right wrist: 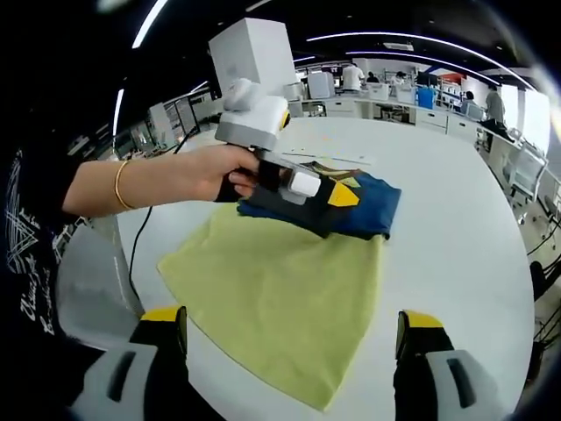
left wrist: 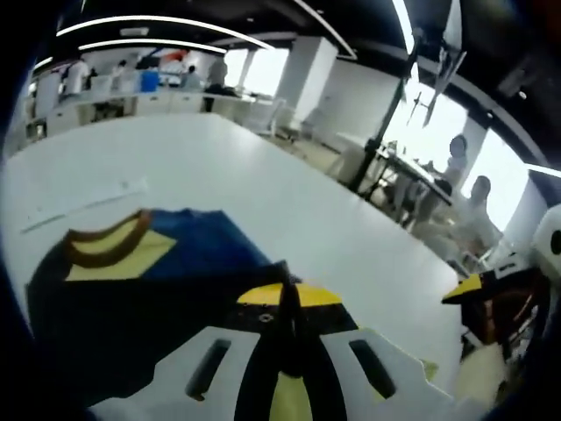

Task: Fold the garment on the visible template until the final outline fits inside the template.

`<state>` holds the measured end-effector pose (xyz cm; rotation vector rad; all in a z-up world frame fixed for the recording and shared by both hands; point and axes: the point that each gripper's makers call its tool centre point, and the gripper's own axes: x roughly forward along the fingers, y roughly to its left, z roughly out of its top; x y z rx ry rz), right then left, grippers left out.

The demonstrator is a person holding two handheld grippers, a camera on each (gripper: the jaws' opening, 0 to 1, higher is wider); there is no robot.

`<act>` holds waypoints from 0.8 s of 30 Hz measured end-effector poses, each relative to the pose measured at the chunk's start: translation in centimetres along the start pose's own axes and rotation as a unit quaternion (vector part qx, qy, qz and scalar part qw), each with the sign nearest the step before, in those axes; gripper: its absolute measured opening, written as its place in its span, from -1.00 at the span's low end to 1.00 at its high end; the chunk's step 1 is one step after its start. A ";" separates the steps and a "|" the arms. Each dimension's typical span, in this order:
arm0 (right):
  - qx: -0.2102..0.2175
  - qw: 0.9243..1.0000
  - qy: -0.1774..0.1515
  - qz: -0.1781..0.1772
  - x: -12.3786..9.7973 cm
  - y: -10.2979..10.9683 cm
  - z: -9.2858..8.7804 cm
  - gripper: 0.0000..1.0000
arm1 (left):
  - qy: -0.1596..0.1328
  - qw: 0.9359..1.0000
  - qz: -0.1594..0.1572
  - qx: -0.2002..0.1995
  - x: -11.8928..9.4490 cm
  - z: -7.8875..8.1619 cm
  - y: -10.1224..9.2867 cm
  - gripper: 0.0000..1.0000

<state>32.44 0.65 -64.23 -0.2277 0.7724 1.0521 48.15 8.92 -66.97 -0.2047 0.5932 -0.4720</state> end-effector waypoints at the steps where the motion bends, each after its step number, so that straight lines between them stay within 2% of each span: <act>1: 0.000 1.000 -0.001 0.000 0.0 0.0 0.0 0.99 | 0.002 1.000 0.000 -0.002 0.2 -0.1 0.1 -0.99; 16: 0.004 1.000 0.002 -0.001 0.6 -0.4 -0.7 0.99 | 0.019 1.000 0.008 -0.020 2.7 -1.3 1.0 -0.99; 24: 0.005 1.000 0.003 -0.004 0.6 -0.5 -0.9 0.99 | 0.023 0.999 0.011 -0.033 3.2 -1.6 1.3 -0.99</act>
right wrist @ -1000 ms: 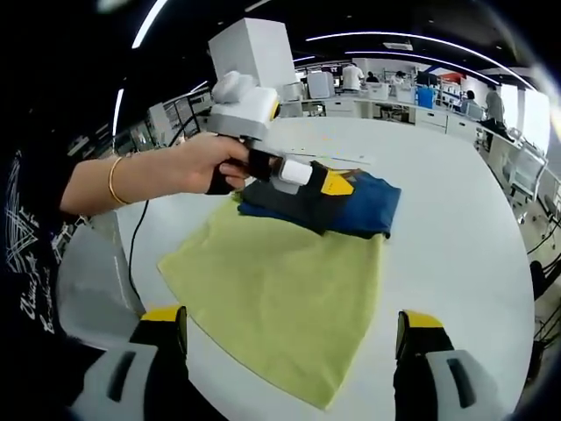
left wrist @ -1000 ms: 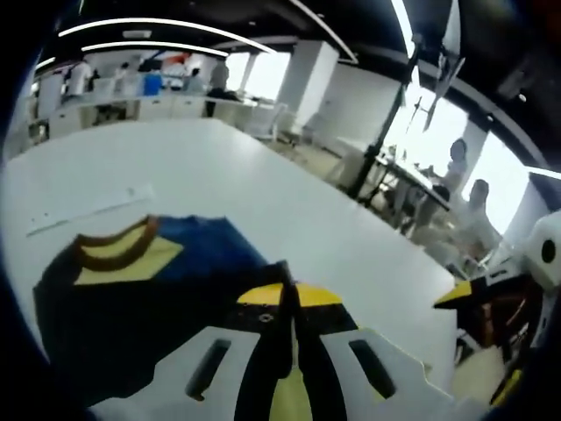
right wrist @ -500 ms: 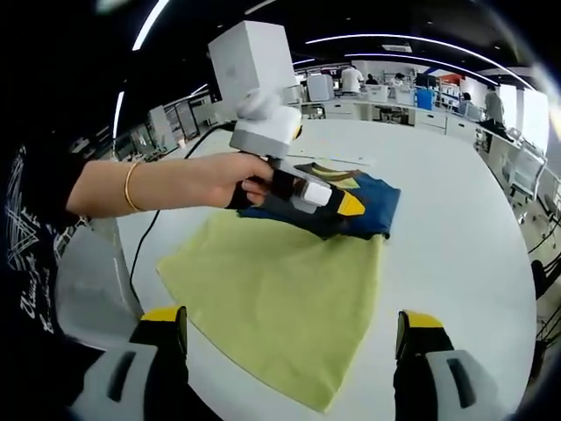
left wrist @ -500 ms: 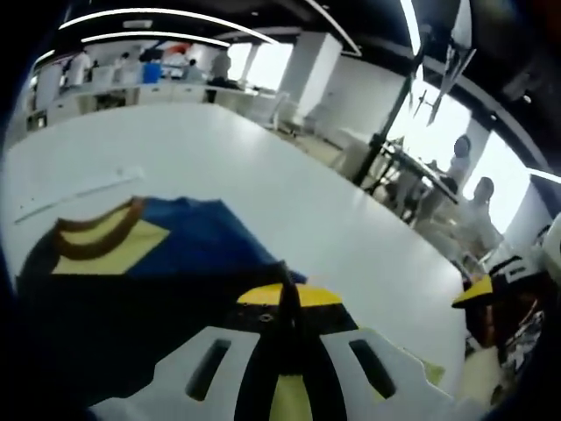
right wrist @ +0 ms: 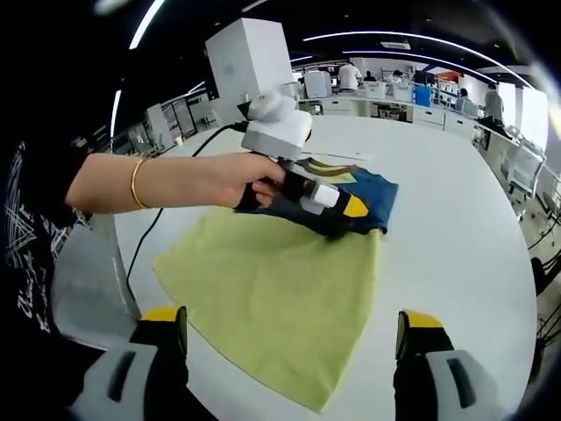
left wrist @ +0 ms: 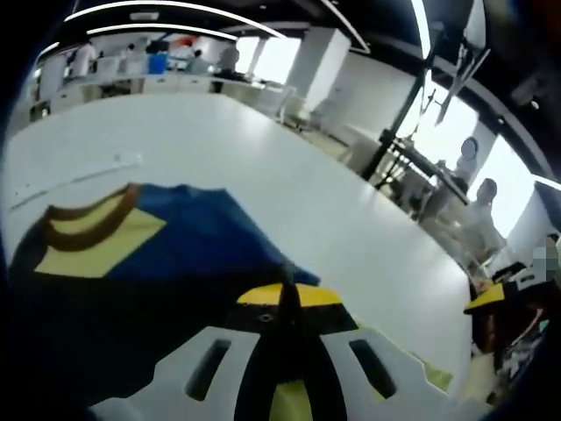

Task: Fold the garment on the visible template until the final outline fits inside the template.

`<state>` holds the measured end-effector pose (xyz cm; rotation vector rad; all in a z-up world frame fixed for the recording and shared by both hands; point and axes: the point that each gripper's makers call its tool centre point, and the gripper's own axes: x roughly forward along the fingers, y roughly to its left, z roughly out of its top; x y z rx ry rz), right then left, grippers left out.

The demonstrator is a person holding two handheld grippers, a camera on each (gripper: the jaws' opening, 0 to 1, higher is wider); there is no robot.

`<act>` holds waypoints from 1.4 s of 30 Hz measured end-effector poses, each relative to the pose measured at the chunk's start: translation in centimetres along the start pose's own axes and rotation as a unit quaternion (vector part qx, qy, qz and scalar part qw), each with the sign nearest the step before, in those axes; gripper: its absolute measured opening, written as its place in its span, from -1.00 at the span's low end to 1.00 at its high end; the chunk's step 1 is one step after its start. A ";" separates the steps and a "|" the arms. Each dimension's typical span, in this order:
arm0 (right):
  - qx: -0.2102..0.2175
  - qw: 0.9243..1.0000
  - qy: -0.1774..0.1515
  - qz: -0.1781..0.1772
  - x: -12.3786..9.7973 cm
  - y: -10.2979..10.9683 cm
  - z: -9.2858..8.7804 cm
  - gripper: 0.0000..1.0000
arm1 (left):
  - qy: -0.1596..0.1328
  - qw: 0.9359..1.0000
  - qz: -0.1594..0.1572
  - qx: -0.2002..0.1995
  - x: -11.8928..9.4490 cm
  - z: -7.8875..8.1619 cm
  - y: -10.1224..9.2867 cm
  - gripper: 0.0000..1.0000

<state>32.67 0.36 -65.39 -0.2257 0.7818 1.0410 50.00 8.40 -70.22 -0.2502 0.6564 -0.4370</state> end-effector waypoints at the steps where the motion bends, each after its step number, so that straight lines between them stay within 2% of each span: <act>1: 0.000 1.000 0.000 0.000 0.0 0.0 0.0 0.99 | -0.001 1.000 0.000 -0.002 0.1 0.1 0.0 -0.99; 6: 0.004 1.000 -0.001 -0.002 0.0 0.0 -0.1 0.99 | -0.008 1.000 -0.007 -0.018 0.6 0.3 0.0 -0.97; 15: 0.008 1.000 -0.003 -0.005 0.1 -0.1 -0.1 0.99 | -0.007 1.000 -0.008 0.020 1.2 -0.2 -0.1 -0.88; 22: 0.010 1.000 -0.006 -0.003 0.2 0.0 0.0 0.99 | -0.011 0.999 -0.026 0.038 1.1 -0.7 -0.8 -0.43; 26: 0.012 1.000 -0.009 -0.002 0.2 0.1 0.0 0.99 | -0.026 0.998 -0.036 0.049 0.6 -0.3 -1.6 -0.30; 31: 0.014 1.000 -0.010 -0.003 0.1 0.0 -0.1 0.99 | -0.035 0.997 -0.038 0.054 -0.3 0.1 -1.6 -0.15; 33: 0.012 1.000 -0.010 -0.003 0.1 0.0 0.0 0.99 | -0.035 0.996 -0.037 0.069 -0.9 0.2 -1.4 -0.05; 37: 0.010 1.000 -0.012 -0.003 0.1 -0.1 0.2 0.99 | -0.042 0.994 -0.018 0.103 -2.3 0.8 -0.7 0.38; 42: 0.010 1.000 -0.013 -0.001 0.4 0.0 0.4 0.99 | -0.052 0.993 -0.011 0.106 -4.2 1.5 0.2 0.73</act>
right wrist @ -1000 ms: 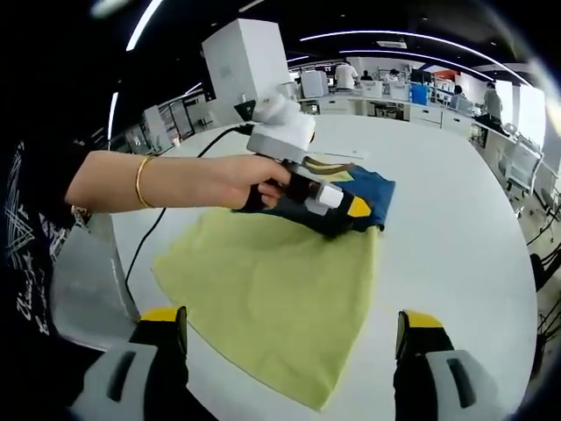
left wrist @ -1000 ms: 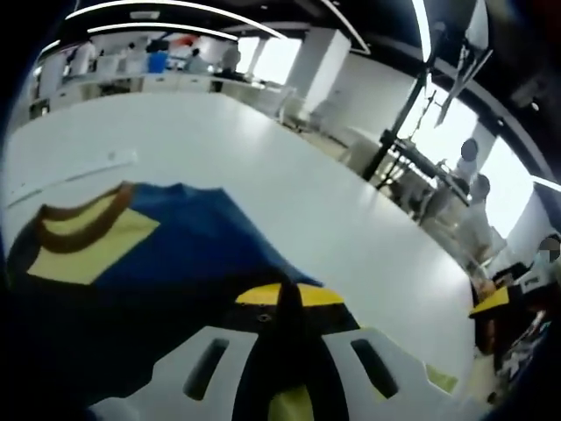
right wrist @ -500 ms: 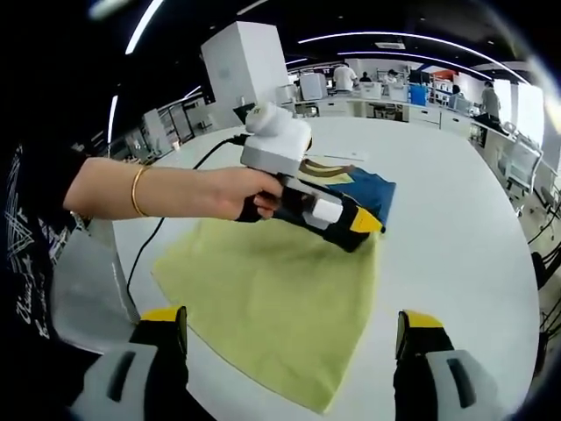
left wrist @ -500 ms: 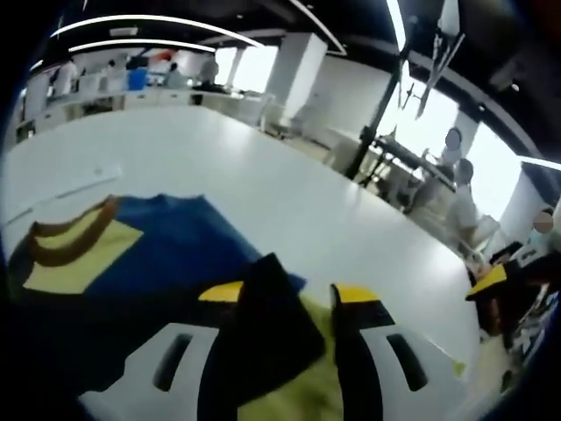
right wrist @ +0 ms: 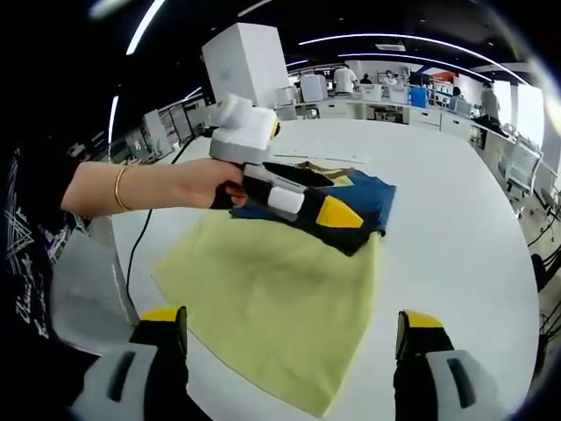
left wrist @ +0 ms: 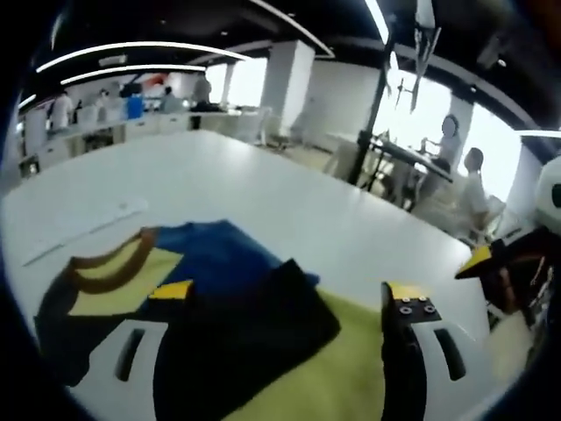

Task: Fold the garment on the visible template until the final outline fits inside the template.

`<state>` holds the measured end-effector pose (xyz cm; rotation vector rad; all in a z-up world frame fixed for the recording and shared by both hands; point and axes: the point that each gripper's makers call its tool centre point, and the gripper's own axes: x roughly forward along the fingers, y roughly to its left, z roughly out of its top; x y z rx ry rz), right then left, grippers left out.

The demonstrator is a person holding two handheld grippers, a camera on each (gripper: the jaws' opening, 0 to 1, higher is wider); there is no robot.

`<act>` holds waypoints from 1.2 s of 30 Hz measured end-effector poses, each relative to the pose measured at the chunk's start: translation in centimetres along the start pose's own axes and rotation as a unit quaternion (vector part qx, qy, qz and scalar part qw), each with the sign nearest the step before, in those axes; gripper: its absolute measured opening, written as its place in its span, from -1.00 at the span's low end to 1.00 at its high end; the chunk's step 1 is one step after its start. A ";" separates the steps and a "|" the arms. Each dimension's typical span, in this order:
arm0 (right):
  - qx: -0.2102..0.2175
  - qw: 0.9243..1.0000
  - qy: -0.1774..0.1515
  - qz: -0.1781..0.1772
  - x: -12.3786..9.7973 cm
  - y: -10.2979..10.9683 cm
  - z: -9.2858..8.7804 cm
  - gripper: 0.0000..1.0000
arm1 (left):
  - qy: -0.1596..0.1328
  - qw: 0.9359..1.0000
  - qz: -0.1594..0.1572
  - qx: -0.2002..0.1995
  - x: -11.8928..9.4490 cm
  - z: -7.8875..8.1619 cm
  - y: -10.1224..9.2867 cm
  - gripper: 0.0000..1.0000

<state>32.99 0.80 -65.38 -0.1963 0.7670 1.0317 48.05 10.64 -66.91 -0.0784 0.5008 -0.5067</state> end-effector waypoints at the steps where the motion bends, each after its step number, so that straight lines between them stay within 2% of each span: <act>1: 0.000 1.000 -0.001 0.001 0.0 0.0 0.0 0.99 | -0.001 1.000 0.001 0.000 -0.3 0.1 0.1 0.82; 4: -0.001 1.000 -0.001 0.003 0.1 0.2 0.2 0.99 | -0.002 1.000 0.006 0.003 -1.3 0.5 0.6 0.98; 13: -0.002 1.000 0.006 -0.001 0.1 -0.1 0.1 0.99 | 0.019 0.999 0.017 0.021 -4.6 0.0 1.8 0.98; 22: -0.006 1.000 0.010 0.000 0.2 -0.1 0.1 0.99 | 0.014 0.999 0.030 0.018 -8.0 0.4 2.7 0.98; 30: -0.006 1.000 0.029 0.002 0.8 0.3 -0.8 0.99 | 0.008 0.999 0.041 0.015 -11.3 0.1 2.9 0.98; 33: -0.005 1.000 0.028 0.003 0.9 0.5 -0.8 0.99 | 0.013 0.999 0.047 0.017 -12.5 -0.4 3.2 0.98; 36: -0.005 1.000 0.030 0.004 1.0 0.7 -0.9 0.99 | 0.032 0.997 0.055 0.032 -13.5 -1.5 3.7 0.98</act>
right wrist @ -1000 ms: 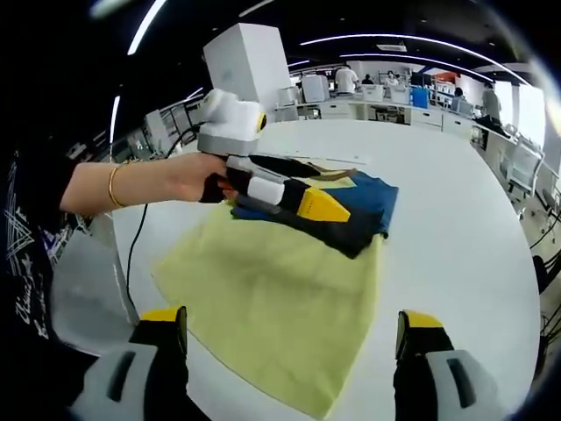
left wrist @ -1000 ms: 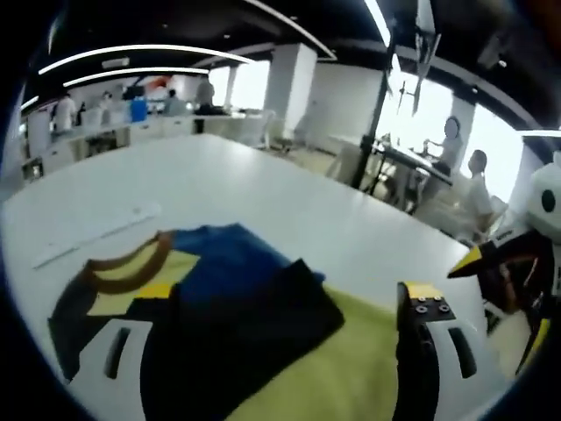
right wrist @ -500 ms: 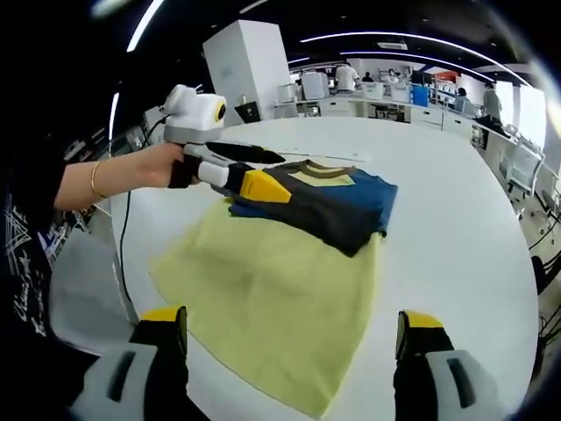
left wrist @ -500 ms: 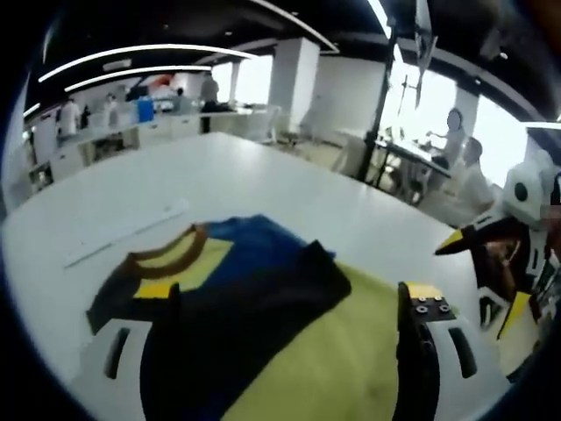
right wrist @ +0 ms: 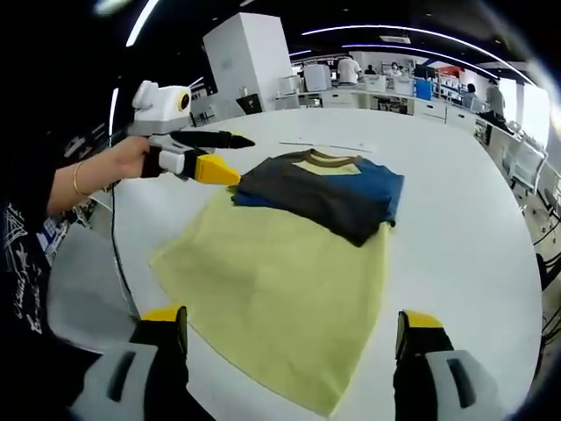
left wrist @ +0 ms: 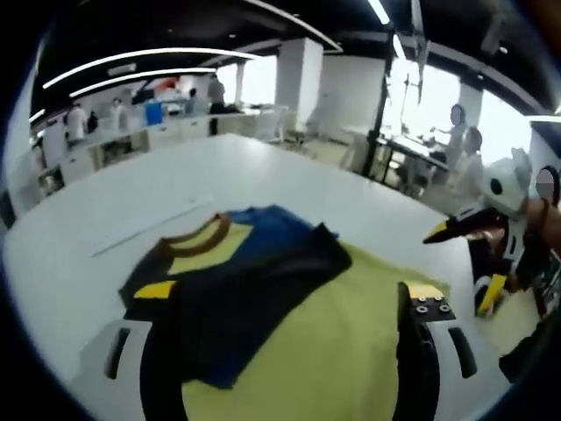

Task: Fold the garment on the visible template until the final outline fits inside the template.

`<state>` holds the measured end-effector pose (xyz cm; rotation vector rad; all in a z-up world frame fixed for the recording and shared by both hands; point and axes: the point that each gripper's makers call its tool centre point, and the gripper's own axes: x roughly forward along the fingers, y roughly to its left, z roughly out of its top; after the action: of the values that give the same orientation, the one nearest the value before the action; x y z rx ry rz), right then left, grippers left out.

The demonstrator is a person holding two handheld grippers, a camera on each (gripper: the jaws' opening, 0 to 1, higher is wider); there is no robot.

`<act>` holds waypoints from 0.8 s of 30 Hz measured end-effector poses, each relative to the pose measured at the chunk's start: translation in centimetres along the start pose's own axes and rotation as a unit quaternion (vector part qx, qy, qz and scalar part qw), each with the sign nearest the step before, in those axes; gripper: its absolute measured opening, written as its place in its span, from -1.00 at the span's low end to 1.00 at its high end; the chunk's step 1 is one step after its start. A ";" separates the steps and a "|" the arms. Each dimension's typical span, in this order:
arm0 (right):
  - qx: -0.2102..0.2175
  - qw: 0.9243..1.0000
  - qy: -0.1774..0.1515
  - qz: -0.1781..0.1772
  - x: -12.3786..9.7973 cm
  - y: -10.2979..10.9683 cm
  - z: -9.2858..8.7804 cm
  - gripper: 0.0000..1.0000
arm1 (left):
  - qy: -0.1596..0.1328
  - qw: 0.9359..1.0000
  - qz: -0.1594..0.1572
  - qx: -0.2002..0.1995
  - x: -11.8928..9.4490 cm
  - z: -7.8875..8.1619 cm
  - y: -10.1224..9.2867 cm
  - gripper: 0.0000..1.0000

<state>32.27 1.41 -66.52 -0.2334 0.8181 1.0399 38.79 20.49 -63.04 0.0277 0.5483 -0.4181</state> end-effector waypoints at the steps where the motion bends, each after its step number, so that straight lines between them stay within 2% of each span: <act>1: 0.000 1.000 0.001 0.000 0.0 0.1 0.0 0.99 | 0.002 1.000 0.001 0.000 -0.2 -0.2 0.1 0.98; 7: -0.001 1.000 0.005 0.001 0.0 0.3 -0.2 0.99 | 0.007 1.000 0.010 0.002 -2.5 -1.8 0.7 0.98; 17: 0.003 1.000 0.017 -0.002 0.1 0.4 -1.0 0.94 | 0.026 0.999 0.023 0.007 -4.9 -4.3 1.6 0.94; 24: -0.012 0.999 0.039 -0.003 0.4 0.9 -2.2 0.92 | 0.035 0.999 0.035 -0.015 -6.9 -6.6 2.0 0.90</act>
<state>30.56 0.93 -68.10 -0.2982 0.8750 1.0405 30.93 25.78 -65.34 0.0329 0.6216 -0.3423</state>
